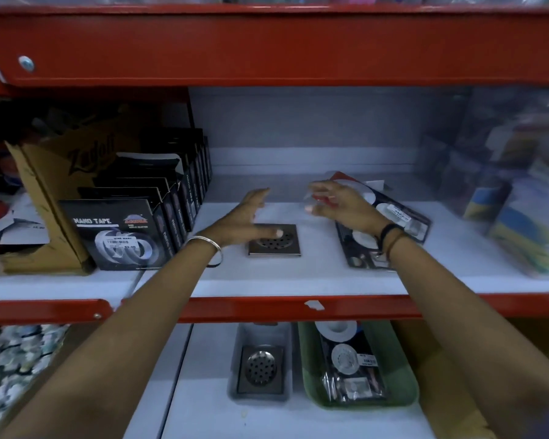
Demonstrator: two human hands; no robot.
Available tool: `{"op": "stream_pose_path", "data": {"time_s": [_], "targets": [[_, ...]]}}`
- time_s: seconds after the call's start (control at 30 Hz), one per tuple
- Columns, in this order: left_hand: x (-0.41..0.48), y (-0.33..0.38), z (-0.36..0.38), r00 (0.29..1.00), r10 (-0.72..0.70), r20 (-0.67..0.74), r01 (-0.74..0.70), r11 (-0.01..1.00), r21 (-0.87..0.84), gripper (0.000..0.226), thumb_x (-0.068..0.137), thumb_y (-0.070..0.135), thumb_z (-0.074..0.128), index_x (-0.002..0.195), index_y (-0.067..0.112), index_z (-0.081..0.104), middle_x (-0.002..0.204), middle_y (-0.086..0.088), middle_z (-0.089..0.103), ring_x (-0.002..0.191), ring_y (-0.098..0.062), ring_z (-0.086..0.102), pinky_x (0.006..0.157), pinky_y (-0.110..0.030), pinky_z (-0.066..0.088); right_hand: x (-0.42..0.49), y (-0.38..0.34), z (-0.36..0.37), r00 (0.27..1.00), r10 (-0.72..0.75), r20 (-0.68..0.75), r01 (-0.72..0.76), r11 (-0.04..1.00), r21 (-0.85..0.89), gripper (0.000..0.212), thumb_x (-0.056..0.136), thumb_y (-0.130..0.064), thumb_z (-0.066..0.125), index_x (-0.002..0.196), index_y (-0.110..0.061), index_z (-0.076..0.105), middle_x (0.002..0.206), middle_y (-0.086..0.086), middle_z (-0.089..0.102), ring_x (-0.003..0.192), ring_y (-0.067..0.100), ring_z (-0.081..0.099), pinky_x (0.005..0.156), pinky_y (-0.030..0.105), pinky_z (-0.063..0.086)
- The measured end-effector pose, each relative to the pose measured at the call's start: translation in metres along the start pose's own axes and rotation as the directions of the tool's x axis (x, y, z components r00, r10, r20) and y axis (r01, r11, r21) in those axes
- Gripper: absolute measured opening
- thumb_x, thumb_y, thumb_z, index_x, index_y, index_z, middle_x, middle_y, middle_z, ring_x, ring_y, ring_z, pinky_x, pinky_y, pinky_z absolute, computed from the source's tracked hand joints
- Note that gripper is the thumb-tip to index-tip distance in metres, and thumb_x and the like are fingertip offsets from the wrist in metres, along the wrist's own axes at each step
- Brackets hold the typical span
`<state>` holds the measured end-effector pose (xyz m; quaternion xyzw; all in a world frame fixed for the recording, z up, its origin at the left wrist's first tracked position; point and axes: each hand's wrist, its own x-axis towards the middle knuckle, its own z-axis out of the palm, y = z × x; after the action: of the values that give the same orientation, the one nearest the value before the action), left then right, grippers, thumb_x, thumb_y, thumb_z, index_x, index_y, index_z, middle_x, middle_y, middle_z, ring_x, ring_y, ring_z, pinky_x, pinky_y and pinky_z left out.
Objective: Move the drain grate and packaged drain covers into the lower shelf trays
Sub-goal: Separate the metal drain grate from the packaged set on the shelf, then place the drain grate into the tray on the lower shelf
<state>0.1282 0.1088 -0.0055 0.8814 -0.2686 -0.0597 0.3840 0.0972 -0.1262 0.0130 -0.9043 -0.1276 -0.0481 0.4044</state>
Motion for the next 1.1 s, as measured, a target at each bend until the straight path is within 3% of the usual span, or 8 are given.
{"op": "stream_pose_path", "data": {"time_s": [0.1, 0.17, 0.3, 0.47, 0.6, 0.73, 0.93, 1.1], "targets": [[0.012, 0.049, 0.034, 0.978, 0.115, -0.175, -0.135, 0.985, -0.111, 0.056, 0.085, 0.018, 0.067, 0.134, 0.010, 0.040, 0.120, -0.007, 0.054, 0.098, -0.014, 0.054, 0.072, -0.007, 0.045, -0.006, 0.032, -0.045, 0.936, 0.092, -0.339, -0.107, 0.994, -0.025, 0.038, 0.085, -0.030, 0.066, 0.115, -0.008, 0.060, 0.117, 0.007, 0.059, 0.108, 0.019, 0.054, 0.094, 0.030, 0.040], [0.024, 0.076, 0.065, 0.992, 0.086, -0.095, -0.097, 0.988, -0.118, 0.035, 0.089, 0.020, 0.060, 0.121, 0.010, 0.049, 0.104, -0.007, 0.059, 0.089, -0.017, 0.055, 0.069, -0.019, 0.049, -0.007, 0.067, -0.072, 0.857, 0.224, -0.464, -0.291, 0.954, -0.076, 0.043, 0.081, -0.044, 0.056, 0.101, -0.006, 0.058, 0.106, 0.012, 0.060, 0.099, 0.025, 0.056, 0.089, 0.034, 0.043], [0.053, 0.093, 0.122, 0.988, -0.154, -0.029, 0.146, 0.972, -0.182, 0.034, 0.086, 0.025, 0.056, 0.114, 0.009, 0.049, 0.088, -0.006, 0.058, 0.084, -0.023, 0.056, 0.066, -0.028, 0.043, -0.014, 0.139, -0.102, 0.756, 0.555, -0.347, -0.626, 0.768, -0.134, 0.077, 0.084, -0.061, 0.038, 0.135, -0.004, 0.043, 0.144, 0.021, 0.044, 0.128, 0.037, 0.045, 0.108, 0.045, 0.035], [0.069, 0.095, 0.140, 0.905, -0.385, -0.182, 0.237, 0.810, -0.536, 0.042, 0.082, 0.023, 0.063, 0.115, 0.002, 0.048, 0.114, -0.014, 0.061, 0.105, -0.028, 0.059, 0.085, -0.031, 0.047, -0.036, 0.101, -0.105, 0.830, 0.470, -0.300, -0.511, 0.856, -0.072, 0.047, 0.087, -0.040, 0.062, 0.061, -0.002, 0.052, 0.063, 0.011, 0.055, 0.065, 0.024, 0.052, 0.051, 0.028, 0.034], [0.075, 0.110, 0.127, 0.918, -0.283, -0.278, 0.008, 0.715, -0.699, 0.028, 0.080, -0.002, 0.061, 0.107, 0.004, 0.061, 0.106, -0.012, 0.064, 0.088, -0.019, 0.067, 0.085, -0.032, 0.054, -0.048, 0.068, -0.108, 0.848, 0.434, -0.305, -0.372, 0.897, 0.241, 0.038, 0.087, -0.010, 0.064, 0.055, -0.012, 0.045, 0.040, -0.006, 0.050, 0.029, -0.002, 0.046, 0.033, 0.012, 0.033], [0.078, 0.119, 0.113, 0.965, -0.207, -0.158, 0.081, 0.815, -0.574, 0.036, 0.082, -0.013, 0.054, 0.118, -0.007, 0.056, 0.112, -0.017, 0.061, 0.097, -0.019, 0.055, 0.087, -0.032, 0.046, -0.068, 0.062, -0.102, 0.822, 0.506, -0.263, -0.480, 0.863, 0.160, 0.023, 0.089, -0.021, 0.062, 0.073, -0.007, 0.052, 0.066, 0.008, 0.057, 0.045, 0.012, 0.056, 0.043, 0.020, 0.040], [0.064, 0.108, 0.122, 0.911, -0.413, 0.015, 0.412, 0.911, 0.035, 0.067, 0.083, 0.033, 0.058, 0.139, 0.008, 0.030, 0.142, -0.021, 0.034, 0.130, -0.035, 0.037, 0.106, -0.042, 0.035, -0.079, 0.083, -0.075, 0.789, 0.590, -0.172, -0.608, 0.790, -0.082, 0.035, 0.088, -0.040, 0.058, 0.074, -0.009, 0.048, 0.073, 0.007, 0.051, 0.067, 0.023, 0.050, 0.057, 0.029, 0.037], [0.076, 0.093, 0.134, 0.918, -0.393, -0.042, 0.389, 0.917, -0.082, 0.051, 0.081, 0.027, 0.053, 0.127, 0.007, 0.044, 0.132, -0.020, 0.052, 0.119, -0.034, 0.050, 0.101, -0.048, 0.045, -0.082, 0.067, -0.070, 0.812, 0.560, -0.162, -0.548, 0.828, 0.114, 0.023, 0.091, -0.026, 0.057, 0.079, -0.008, 0.053, 0.093, 0.011, 0.059, 0.082, 0.025, 0.055, 0.068, 0.028, 0.042]]}}
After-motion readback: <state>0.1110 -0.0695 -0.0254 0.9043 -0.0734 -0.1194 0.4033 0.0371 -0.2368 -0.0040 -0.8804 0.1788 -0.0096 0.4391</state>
